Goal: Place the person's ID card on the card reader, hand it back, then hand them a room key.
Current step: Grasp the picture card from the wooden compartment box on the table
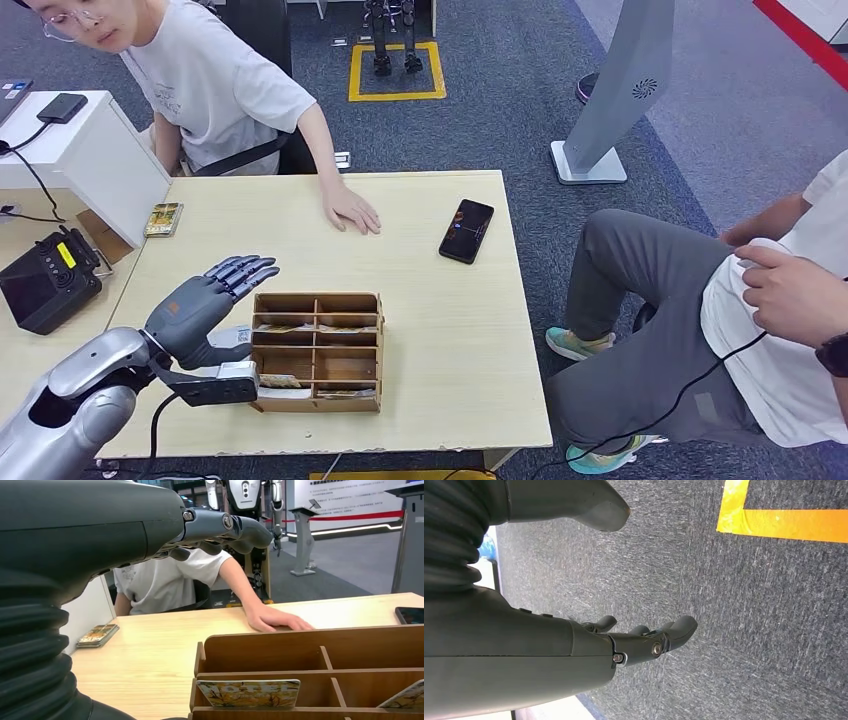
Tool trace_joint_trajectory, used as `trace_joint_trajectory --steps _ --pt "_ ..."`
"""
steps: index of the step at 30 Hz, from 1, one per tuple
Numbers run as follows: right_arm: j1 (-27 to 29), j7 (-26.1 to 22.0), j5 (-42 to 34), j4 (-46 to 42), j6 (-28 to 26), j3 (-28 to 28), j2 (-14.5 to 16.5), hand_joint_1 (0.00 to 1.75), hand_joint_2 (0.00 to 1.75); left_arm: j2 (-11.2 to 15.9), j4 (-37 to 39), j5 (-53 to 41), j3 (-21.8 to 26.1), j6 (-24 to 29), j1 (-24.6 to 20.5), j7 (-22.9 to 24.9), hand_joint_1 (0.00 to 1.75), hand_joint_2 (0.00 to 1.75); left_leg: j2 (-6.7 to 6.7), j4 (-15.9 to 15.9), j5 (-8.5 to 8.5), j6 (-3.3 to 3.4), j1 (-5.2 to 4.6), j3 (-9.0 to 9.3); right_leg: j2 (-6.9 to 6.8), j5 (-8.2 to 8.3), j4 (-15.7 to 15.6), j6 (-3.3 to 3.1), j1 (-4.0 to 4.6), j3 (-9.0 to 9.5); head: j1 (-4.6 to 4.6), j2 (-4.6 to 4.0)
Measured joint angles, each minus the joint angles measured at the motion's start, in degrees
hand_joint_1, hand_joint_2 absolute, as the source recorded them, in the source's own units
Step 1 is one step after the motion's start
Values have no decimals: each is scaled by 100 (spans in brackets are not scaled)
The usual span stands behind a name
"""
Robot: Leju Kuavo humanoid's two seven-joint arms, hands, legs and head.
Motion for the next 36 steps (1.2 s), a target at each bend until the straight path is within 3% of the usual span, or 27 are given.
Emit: trace_joint_trajectory --steps 19,36 --pt "-22 0 0 0 4 5 0 0 175 99 -51 795 -165 -358 -1 -157 0 175 0 0 0 0 0 0 0 0 0 0 0 0 0 0" --pt "-27 11 0 0 0 26 0 0 175 -121 4 582 -331 -182 -22 8 0 175 0 0 0 0 -1 1 1 0 0 0 0 -1 1 0"
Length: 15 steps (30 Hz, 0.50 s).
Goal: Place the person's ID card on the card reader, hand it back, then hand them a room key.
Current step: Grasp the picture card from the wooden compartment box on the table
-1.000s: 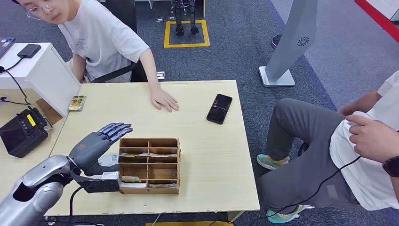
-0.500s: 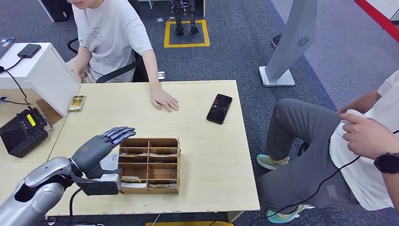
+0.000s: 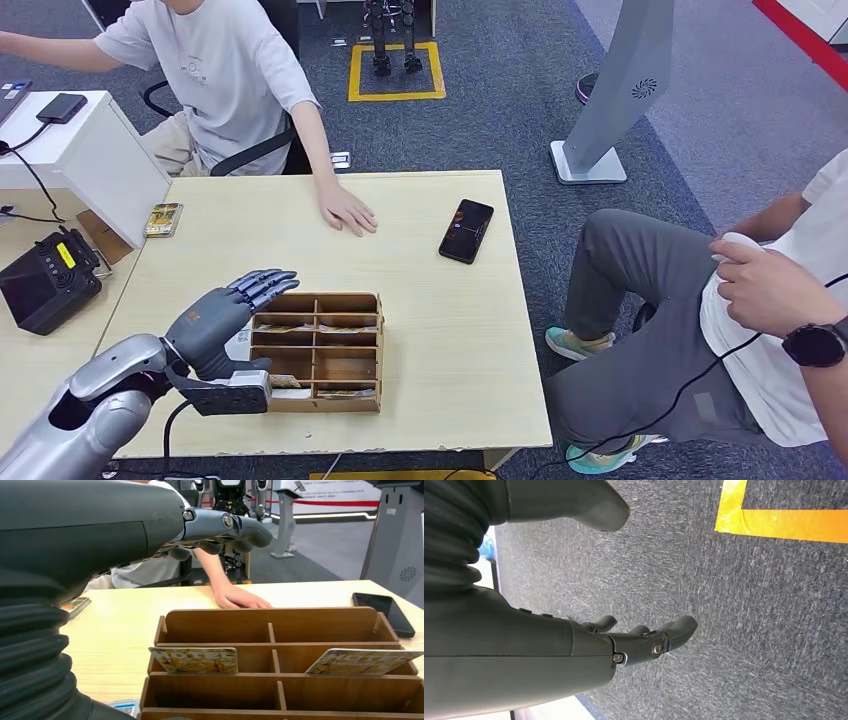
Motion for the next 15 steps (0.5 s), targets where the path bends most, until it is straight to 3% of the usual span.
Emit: trace_joint_trajectory --steps 15 --pt "1 15 0 0 -2 1 0 0 175 -261 220 -88 -55 222 -12 103 0 175 0 0 0 0 0 0 0 0 0 0 0 0 -1 0"
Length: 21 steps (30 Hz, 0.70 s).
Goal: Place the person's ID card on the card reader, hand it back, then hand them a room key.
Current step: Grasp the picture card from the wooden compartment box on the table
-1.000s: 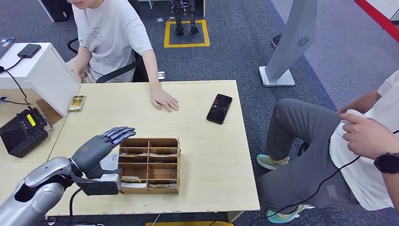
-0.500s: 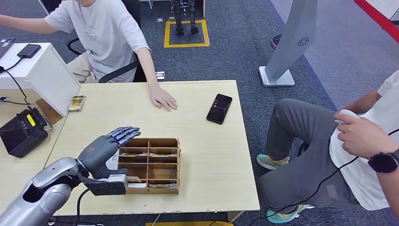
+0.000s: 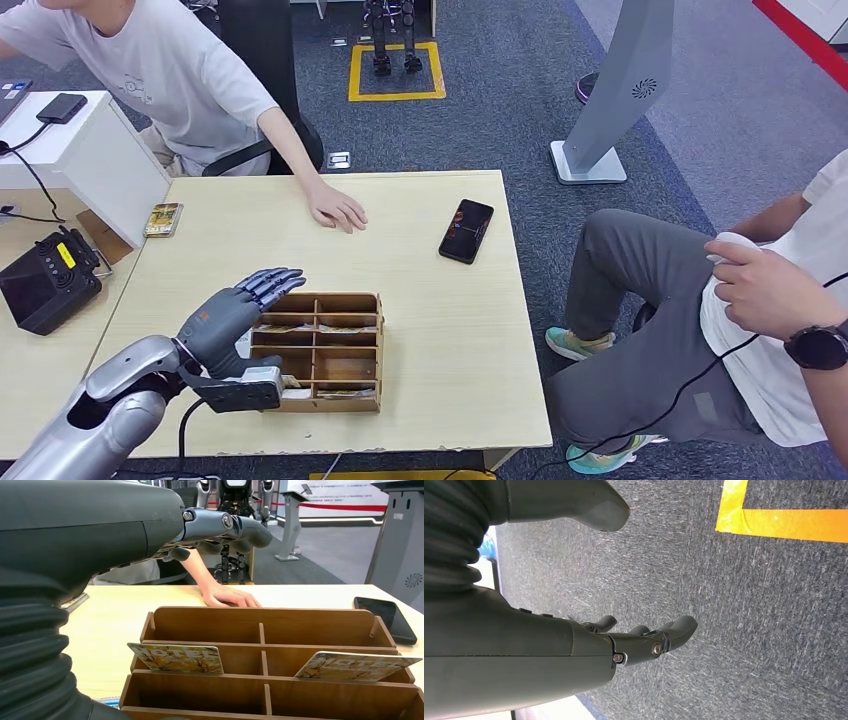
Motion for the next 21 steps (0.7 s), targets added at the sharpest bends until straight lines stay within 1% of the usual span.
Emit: trace_joint_trajectory --steps 7,21 --pt "1 0 0 0 2 0 0 0 175 -68 48 -197 2 181 -3 97 0 175 0 0 0 0 0 0 0 0 0 0 0 0 1 0" --pt "5 0 0 0 0 0 0 0 175 -133 74 -276 3 223 -4 112 0 175 0 0 0 0 0 0 0 0 0 0 0 0 1 0"
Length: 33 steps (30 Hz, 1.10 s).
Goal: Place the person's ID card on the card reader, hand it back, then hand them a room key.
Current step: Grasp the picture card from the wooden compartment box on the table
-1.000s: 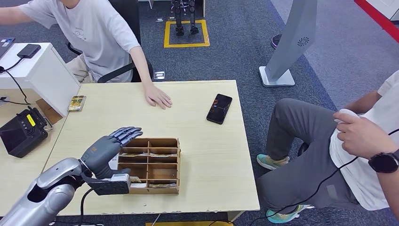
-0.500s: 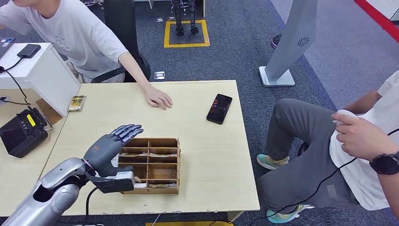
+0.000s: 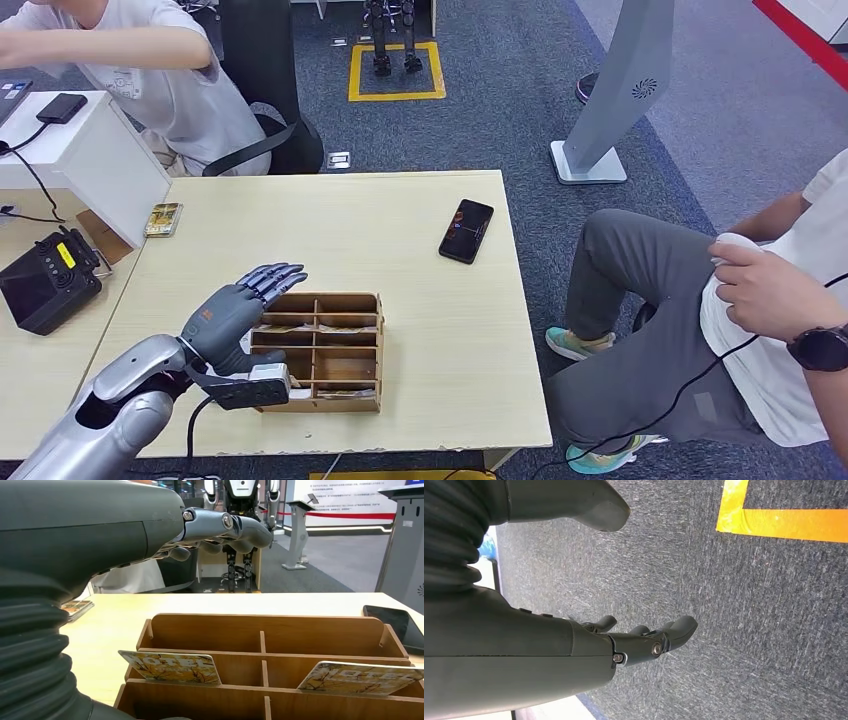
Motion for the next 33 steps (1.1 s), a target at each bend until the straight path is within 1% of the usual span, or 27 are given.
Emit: trace_joint_trajectory --steps 2,4,6,8,33 --pt "0 0 0 0 0 0 0 0 175 -4 0 -3 1 0 0 0 0 175 0 0 0 0 0 0 0 0 0 0 0 0 0 0" --pt "0 -2 0 0 0 0 0 0 175 -12 0 -7 1 0 0 0 46 175 0 0 0 0 0 0 0 0 0 0 0 0 0 0" --pt "0 -7 0 0 0 0 0 0 175 -21 0 -31 1 0 -1 0 134 175 0 0 0 0 0 0 0 0 0 0 0 0 0 0" --pt "1 -14 0 0 -1 0 0 0 175 -23 0 -82 1 0 -5 0 175 175 0 0 0 0 0 0 0 0 0 0 0 0 0 0" --pt "1 -50 0 0 -20 0 0 0 175 12 0 -156 1 -8 -14 -37 175 175 0 0 0 0 0 0 0 0 0 0 0 0 0 0"
